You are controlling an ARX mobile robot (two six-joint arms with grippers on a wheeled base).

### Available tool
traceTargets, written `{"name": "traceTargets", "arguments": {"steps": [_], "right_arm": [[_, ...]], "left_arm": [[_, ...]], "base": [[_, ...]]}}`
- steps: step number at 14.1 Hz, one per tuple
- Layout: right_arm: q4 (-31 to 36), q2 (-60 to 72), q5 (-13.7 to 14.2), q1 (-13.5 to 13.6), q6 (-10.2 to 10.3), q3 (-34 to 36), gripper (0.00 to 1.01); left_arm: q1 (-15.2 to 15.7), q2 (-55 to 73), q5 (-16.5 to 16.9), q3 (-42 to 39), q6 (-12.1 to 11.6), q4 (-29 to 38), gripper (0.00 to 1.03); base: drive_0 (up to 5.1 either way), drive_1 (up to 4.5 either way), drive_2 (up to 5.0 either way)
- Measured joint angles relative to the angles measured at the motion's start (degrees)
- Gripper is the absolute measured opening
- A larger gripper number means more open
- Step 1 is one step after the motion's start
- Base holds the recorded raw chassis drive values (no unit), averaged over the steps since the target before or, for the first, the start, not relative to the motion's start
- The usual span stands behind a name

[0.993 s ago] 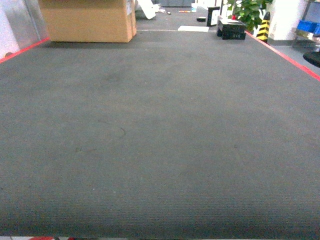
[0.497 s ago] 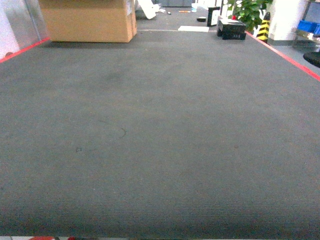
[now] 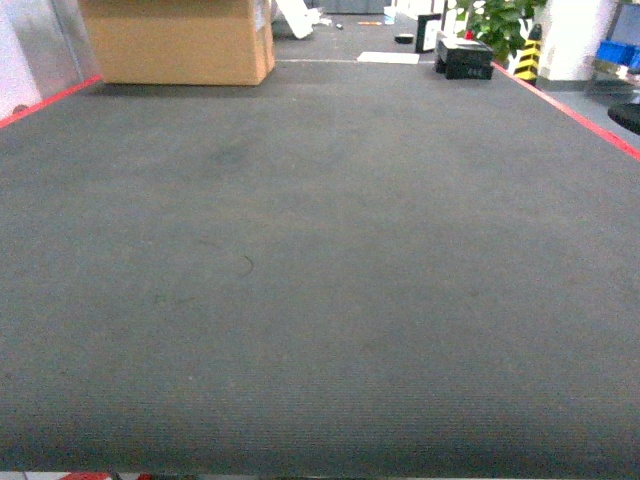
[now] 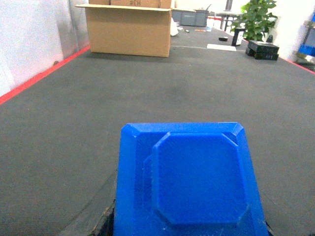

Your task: Sort blue parts and orange caps into right shelf containers

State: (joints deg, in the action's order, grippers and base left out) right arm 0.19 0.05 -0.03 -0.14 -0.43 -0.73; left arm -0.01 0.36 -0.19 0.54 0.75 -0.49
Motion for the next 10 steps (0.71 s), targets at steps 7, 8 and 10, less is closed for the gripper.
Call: {"name": "traceTargets", "arguments": {"steps": [7,8,10], "right_arm": [[-0.5,0.2,0.0,0.1,0.0,0.0,0.44],[-0.5,0.2,0.0,0.1,0.0,0.0,0.44],[-0.5,0.2,0.0,0.1,0.0,0.0,0.44]], "left_arm": [[0.0,0.0,0.2,0.0,-0.1,0.1,0.44],[0.0,0.0,0.2,0.0,-0.1,0.1,0.44],[0.0,0.0,0.2,0.0,-0.1,0.1,0.44]], "base": [[0.0,0.0,0.0],[0.0,0.0,0.0],[0.0,0.0,0.0]]}}
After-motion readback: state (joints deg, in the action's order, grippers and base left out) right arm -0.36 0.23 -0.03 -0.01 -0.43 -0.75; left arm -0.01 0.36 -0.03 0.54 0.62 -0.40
